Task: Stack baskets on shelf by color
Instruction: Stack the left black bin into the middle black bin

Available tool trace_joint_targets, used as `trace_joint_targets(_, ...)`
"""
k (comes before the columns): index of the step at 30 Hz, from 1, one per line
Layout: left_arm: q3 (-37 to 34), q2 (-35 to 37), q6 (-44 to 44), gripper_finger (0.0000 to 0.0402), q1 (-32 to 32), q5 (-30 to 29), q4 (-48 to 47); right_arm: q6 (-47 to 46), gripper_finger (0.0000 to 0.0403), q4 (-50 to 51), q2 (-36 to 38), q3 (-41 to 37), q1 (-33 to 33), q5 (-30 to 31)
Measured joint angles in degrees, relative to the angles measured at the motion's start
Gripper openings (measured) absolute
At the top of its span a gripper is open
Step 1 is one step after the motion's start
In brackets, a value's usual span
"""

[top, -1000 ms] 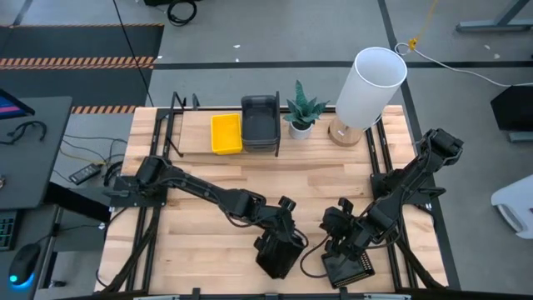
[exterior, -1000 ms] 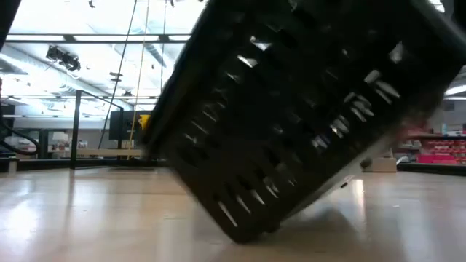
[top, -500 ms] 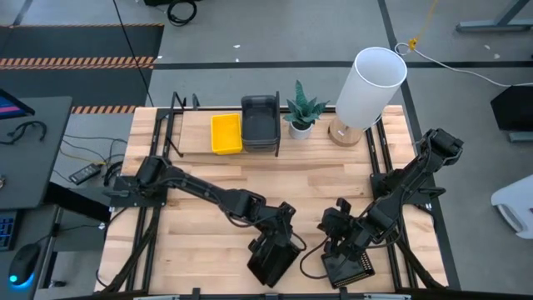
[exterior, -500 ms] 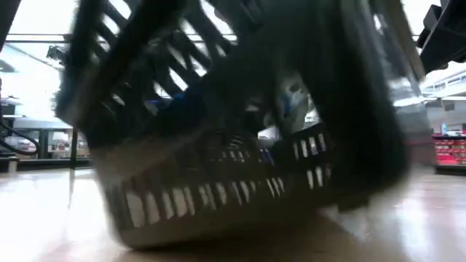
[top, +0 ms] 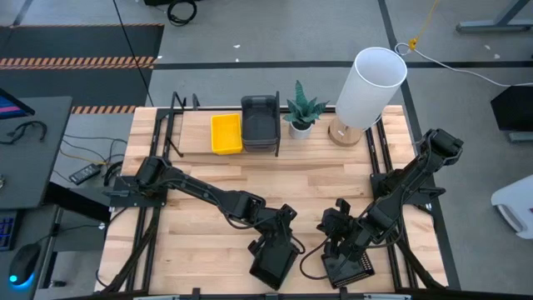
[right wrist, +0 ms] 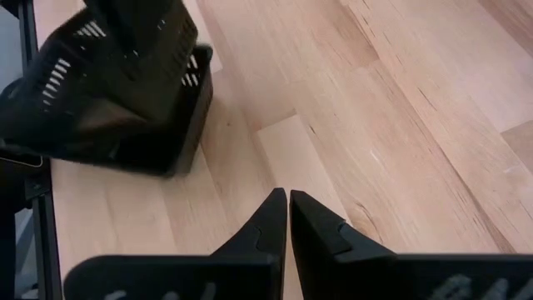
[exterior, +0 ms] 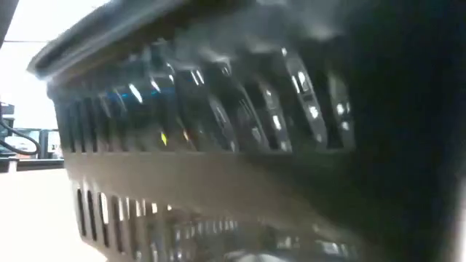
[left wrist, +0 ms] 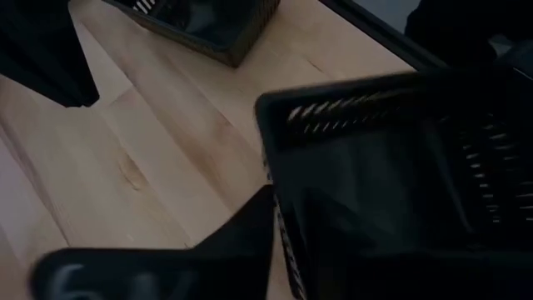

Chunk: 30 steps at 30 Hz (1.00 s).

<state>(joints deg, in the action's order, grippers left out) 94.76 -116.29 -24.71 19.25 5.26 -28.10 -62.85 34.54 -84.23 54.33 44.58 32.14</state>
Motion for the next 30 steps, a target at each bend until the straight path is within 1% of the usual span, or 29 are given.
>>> trace_joint_targets(7, 0.0, -0.07, 1.75, 0.0185, 0.01, -0.03, 0.73, 0.02, 0.0022, 0.0, 0.0, 0.0, 0.0, 0.0)
trace_joint_targets(9, 0.0, -0.07, 3.24, 0.0208, -0.14, 0.01, 0.59, 0.02, 0.0022, 0.0, 0.0, 0.0, 0.0, 0.0)
trace_joint_targets(11, 0.0, -0.09, 4.76, 0.0221, -0.33, 0.04, 0.16, 0.02, 0.0022, -0.02, 0.0, 0.0, 0.0, 0.0)
trace_joint_targets(15, 0.0, -0.09, 6.47, 0.0222, -0.35, 0.0, -0.4, 0.02, 0.0022, -0.04, 0.0, 0.0, 0.0, 0.0)
trace_joint_targets(21, -0.02, -2.09, 12.61, 0.0194, -0.24, -0.07, 0.77, -0.01, 0.0022, -0.11, 0.0, 0.0, 0.0, -0.04)
trace_joint_targets(24, 0.04, -4.49, 15.45, 0.0185, -0.24, -3.56, 0.8, -0.05, 0.0022, -0.65, 0.0, 0.0, 0.09, -0.09)
trace_joint_targets(26, -0.07, -5.83, 16.54, 0.0186, -0.28, -5.07, 0.84, -0.15, 0.0022, -0.85, 0.0, 0.04, 0.19, -0.19)
trace_joint_targets(30, -0.02, -7.12, 16.27, 0.0206, -0.31, -4.12, 0.36, -0.13, 0.0022, -1.24, 0.0, 0.04, 0.41, -0.22)
